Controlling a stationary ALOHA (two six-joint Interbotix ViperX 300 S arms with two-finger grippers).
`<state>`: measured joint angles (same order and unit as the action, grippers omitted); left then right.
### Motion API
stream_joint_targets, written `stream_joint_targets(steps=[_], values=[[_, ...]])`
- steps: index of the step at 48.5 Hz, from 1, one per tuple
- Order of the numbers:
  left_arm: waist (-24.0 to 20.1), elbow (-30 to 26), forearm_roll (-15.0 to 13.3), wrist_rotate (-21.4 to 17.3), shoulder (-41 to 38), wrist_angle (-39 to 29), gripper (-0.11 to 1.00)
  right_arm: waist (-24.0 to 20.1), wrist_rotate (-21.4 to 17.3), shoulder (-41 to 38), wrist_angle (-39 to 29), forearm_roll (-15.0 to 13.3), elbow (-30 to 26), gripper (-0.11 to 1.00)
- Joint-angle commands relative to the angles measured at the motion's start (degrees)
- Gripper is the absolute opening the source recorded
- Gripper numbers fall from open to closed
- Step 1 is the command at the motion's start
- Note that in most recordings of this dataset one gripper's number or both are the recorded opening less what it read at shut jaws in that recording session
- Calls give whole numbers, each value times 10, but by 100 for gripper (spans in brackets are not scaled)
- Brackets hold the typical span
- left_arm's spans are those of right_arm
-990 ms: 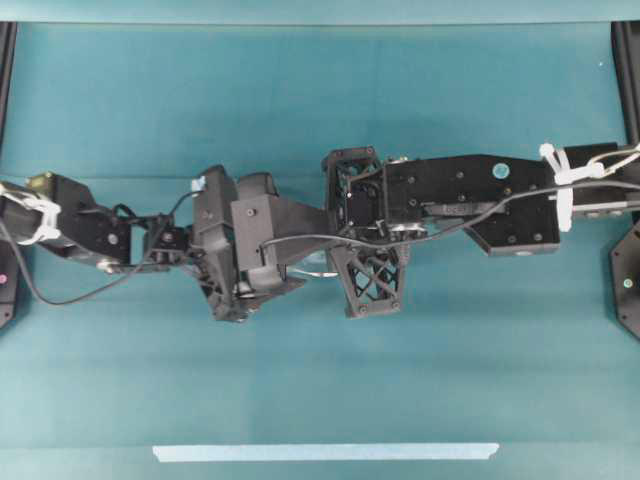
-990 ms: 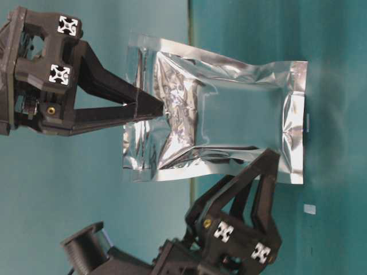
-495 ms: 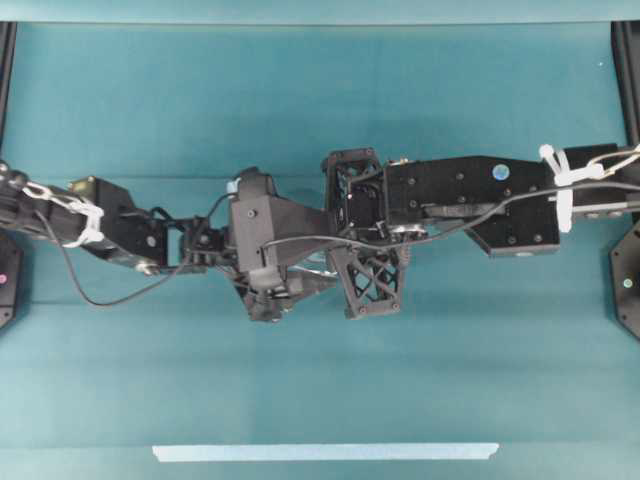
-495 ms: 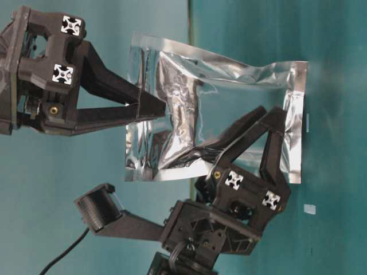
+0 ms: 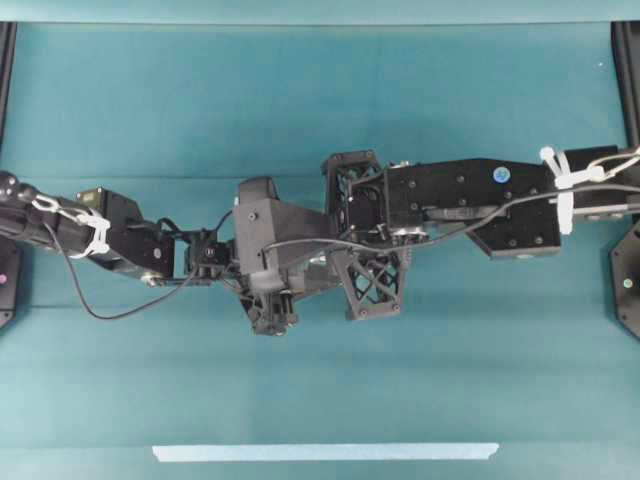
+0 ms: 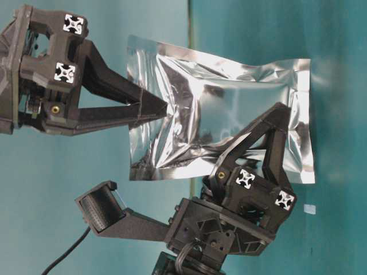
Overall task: Hand over the silver zip bag and make it stand upright.
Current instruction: 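Close the left gripper on the bag's bottom edge, then open the right gripper and pull it back away from the bag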
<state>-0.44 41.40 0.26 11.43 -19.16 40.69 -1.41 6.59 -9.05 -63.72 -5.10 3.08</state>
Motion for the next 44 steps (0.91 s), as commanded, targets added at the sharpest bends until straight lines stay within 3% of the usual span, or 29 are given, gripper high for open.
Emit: stream_joint_targets(steps=[1,26,44], values=[[2,-4,1,0,3,3,29,0,2,6,0,0,-1,1],[-21,-2,1,-58,4,-29,29,-4,-4,6,0,0,-1,1],[-24,-2,2,-63,4,-26,29,-4,-9,6,0,3,-2,1]])
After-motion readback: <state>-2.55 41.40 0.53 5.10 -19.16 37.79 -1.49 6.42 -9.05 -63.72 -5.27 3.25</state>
